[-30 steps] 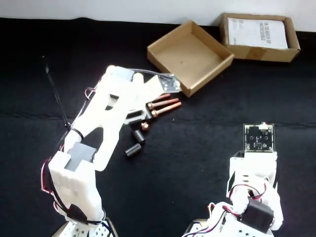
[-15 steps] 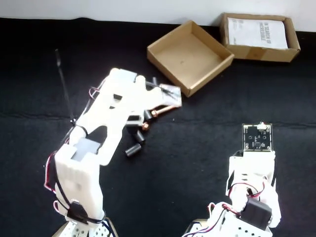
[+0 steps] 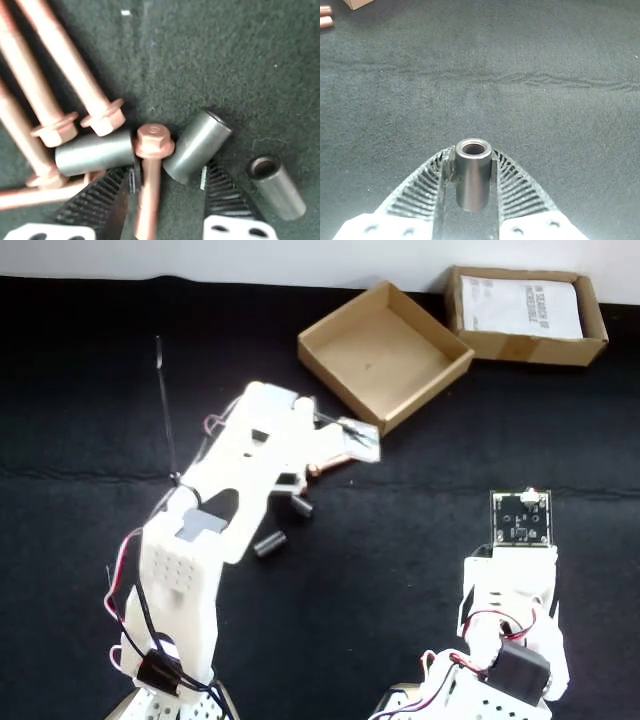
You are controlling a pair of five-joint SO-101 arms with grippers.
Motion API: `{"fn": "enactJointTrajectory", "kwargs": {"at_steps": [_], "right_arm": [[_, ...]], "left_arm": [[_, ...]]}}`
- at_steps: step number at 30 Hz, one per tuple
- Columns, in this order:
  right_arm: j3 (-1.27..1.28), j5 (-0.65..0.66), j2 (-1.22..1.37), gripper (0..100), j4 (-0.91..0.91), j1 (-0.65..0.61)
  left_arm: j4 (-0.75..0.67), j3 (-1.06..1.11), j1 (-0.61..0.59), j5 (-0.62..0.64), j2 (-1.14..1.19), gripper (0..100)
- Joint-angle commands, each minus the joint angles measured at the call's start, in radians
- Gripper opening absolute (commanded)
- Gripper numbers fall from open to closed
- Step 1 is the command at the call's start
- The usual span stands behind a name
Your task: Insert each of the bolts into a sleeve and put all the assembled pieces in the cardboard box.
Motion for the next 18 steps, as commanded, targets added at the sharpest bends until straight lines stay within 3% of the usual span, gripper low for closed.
{"fn": "enactJointTrajectory", "kwargs": {"at_steps": [1, 10, 18], "right_arm": [[-0.004, 0.011, -0.010, 0.8, -0.018, 0.007], [-0.004, 0.011, -0.010, 0.8, -0.018, 0.007], [-0.004, 0.011, -0.008, 0.8, -0.018, 0.005]], "left_arm": [[-0.015, -0.073, 0.058, 0.009, 0.021, 21], [-0.006, -0.151, 0.042, 0.008, 0.042, 21], [0.292, -0.343, 0.002, -0.051, 0.042, 21]]}}
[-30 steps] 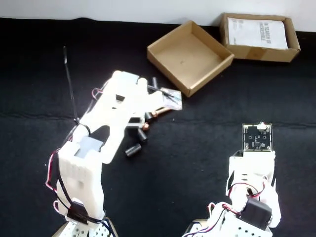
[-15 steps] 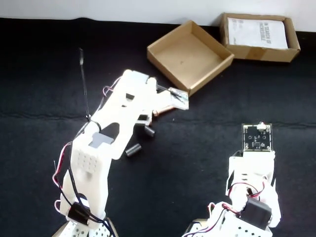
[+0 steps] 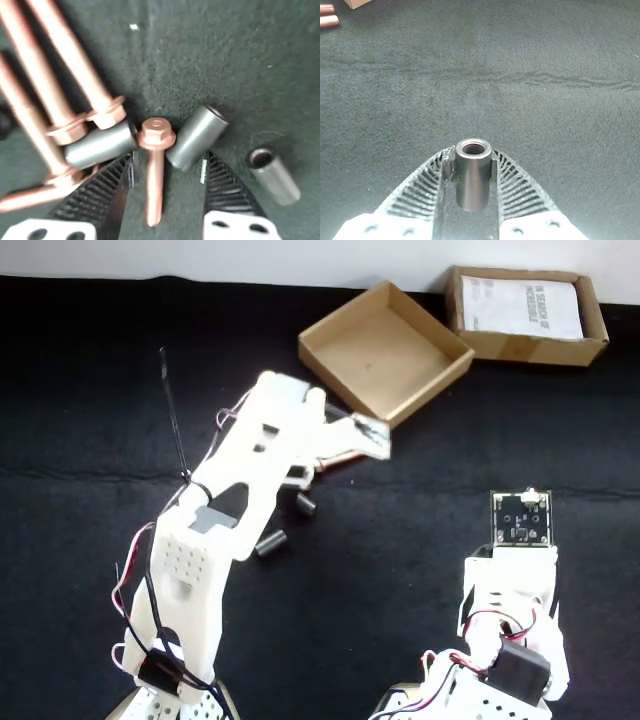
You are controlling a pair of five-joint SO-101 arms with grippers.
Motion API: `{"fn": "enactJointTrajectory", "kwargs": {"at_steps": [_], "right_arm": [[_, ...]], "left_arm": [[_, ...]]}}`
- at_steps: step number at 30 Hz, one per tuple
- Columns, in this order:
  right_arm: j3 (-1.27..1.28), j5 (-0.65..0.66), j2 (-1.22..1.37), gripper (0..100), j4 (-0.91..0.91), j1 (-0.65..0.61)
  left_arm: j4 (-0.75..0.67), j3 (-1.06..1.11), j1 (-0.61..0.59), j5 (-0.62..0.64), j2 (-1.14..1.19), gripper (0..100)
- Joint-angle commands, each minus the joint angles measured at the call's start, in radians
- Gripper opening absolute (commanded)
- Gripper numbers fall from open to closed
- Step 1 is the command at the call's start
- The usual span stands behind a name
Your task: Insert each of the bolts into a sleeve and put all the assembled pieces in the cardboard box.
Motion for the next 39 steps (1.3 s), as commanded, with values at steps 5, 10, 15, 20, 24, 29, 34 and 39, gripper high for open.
{"fn": "enactJointTrajectory", "kwargs": {"at_steps": [5, 10, 15, 20, 24, 29, 34, 39], "right_arm": [[-0.005, 0.011, -0.008, 0.8, -0.018, 0.005], [-0.005, 0.011, -0.008, 0.8, -0.018, 0.005], [-0.007, 0.011, -0.008, 0.8, -0.018, 0.005], [-0.007, 0.011, -0.008, 0.8, -0.018, 0.005], [-0.007, 0.011, -0.008, 0.8, -0.018, 0.005], [-0.004, 0.011, -0.008, 0.8, -0.044, 0.005], [-0.004, 0.011, -0.007, 0.8, -0.074, 0.005], [-0.004, 0.011, -0.007, 0.8, -0.074, 0.005]], "left_arm": [[0.107, -0.162, -0.041, -0.035, -0.005, 21], [0.071, -0.153, -0.062, -0.035, -0.004, 21], [-0.011, -0.102, -0.067, -0.035, 0.001, 21], [-0.035, -0.099, -0.064, -0.029, 0.053, 21], [-0.037, -0.099, -0.064, -0.028, 0.073, 21], [-0.031, -0.093, -0.061, -0.025, 0.074, 21], [-0.023, -0.054, -0.059, 0.014, 0.074, 14], [-0.077, 0.035, -0.064, 0.020, 0.079, 13]]}}
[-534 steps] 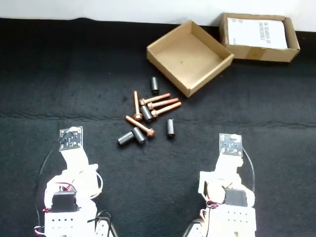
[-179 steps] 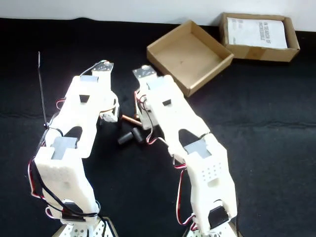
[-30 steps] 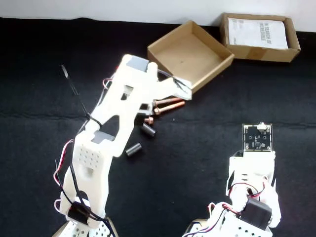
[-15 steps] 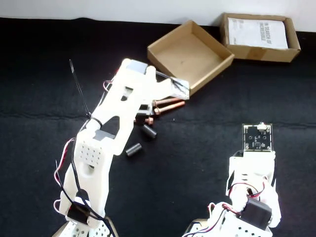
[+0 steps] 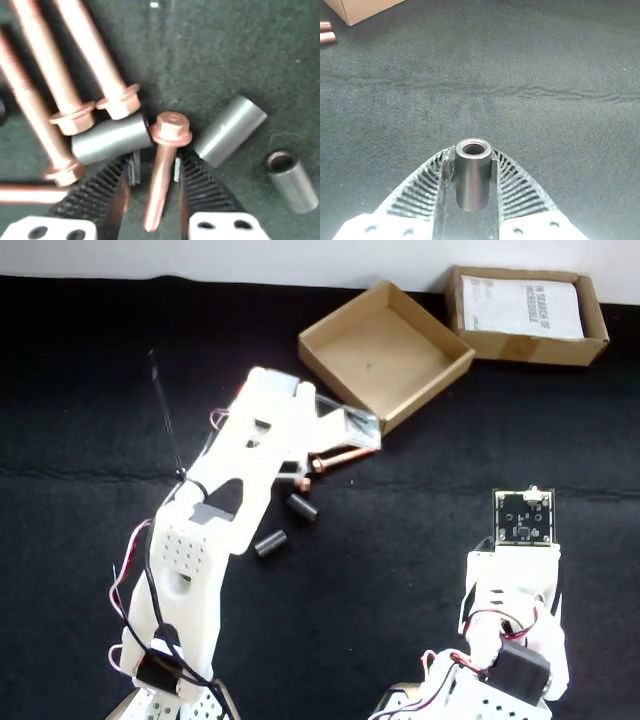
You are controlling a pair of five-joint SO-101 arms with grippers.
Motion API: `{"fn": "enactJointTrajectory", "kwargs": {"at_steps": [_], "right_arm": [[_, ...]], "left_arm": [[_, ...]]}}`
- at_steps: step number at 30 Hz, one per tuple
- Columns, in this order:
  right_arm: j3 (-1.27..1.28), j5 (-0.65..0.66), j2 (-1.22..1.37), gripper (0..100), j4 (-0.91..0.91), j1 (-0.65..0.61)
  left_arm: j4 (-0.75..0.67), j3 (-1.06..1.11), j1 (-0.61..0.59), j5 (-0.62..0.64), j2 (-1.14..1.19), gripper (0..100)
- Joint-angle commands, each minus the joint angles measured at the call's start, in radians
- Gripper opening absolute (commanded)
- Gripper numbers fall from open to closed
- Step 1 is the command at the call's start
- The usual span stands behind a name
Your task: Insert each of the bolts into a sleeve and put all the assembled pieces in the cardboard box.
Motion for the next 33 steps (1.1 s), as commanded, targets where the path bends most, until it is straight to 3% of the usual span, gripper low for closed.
{"fn": "enactJointTrajectory", "kwargs": {"at_steps": [1, 9, 15, 22, 28, 33], "right_arm": [[-0.004, 0.011, -0.007, 0.8, -0.019, 0.005], [0.070, 0.011, -0.008, 0.8, -0.019, 0.005], [0.120, 0.009, -0.008, 0.8, -0.019, -0.019], [0.128, 0.008, -0.008, 0.8, -0.082, -0.105], [0.194, 0.009, -0.016, 0.8, -0.110, -0.128], [0.223, 0.006, -0.016, 0.7, -0.107, -0.128]], "left_arm": [[-0.040, 0.039, -0.007, 0.014, -0.001, 13], [-0.041, 0.021, -0.001, 0.087, 0.002, 13], [-0.038, -0.010, 0.064, 0.210, -0.002, 13], [-0.038, -0.097, 0.114, 0.433, -0.001, 7], [-0.032, -0.105, 0.113, 0.545, 0.002, 7], [0.057, -0.110, 0.105, 0.690, -0.002, 6]]}}
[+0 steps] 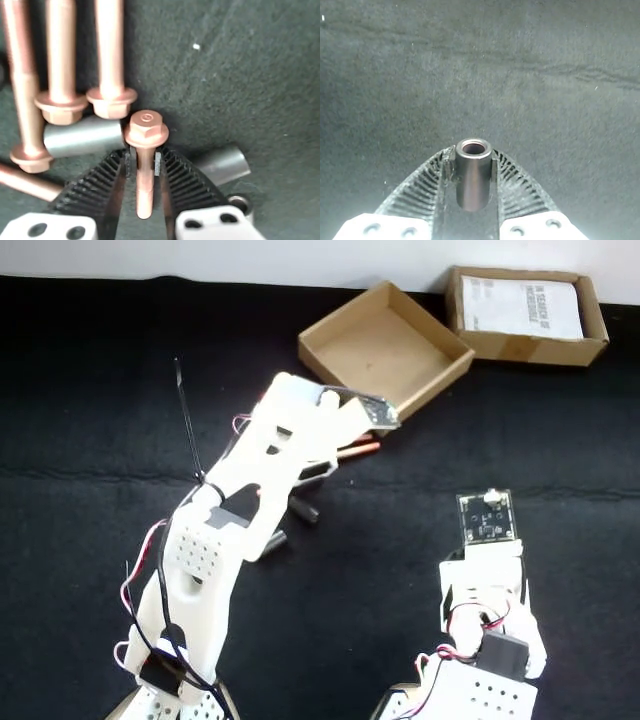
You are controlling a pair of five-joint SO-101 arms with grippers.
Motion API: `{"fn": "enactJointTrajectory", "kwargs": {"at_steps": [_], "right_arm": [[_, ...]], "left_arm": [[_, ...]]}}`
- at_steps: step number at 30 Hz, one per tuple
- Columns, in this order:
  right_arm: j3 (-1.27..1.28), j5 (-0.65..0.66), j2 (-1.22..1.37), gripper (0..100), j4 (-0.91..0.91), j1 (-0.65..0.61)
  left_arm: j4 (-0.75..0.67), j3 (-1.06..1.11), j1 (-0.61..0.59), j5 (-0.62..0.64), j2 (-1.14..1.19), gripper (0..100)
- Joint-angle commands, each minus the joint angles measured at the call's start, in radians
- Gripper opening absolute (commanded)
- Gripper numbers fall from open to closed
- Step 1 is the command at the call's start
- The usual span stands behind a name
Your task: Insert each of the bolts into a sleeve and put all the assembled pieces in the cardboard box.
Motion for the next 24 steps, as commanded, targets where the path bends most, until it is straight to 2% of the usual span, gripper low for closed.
{"fn": "enactJointTrajectory", "kwargs": {"at_steps": [1, 2, 7, 13, 17, 24], "right_arm": [[-0.002, 0.006, -0.016, 0.7, -0.015, -0.015], [-0.001, 0.005, -0.016, 0.7, -0.015, -0.016], [0.030, 0.003, -0.016, 0.7, -0.015, -0.019], [0.031, -0.017, -0.016, 0.7, -0.019, -0.042], [0.030, -0.170, -0.016, 0.7, -0.058, -0.088], [0.030, -0.453, -0.016, 0.7, -0.251, -0.191]], "left_arm": [[0.041, -0.042, 0.018, 0.095, -0.012, 3], [0.038, -0.042, 0.018, 0.124, -0.010, 0], [0.025, -0.059, -0.001, 0.315, -0.012, 1], [0.018, -0.177, -0.016, 0.411, -0.010, 1], [0.018, -0.280, -0.016, 0.488, -0.010, 1], [0.028, -0.519, -0.042, 0.663, -0.012, 1]]}}
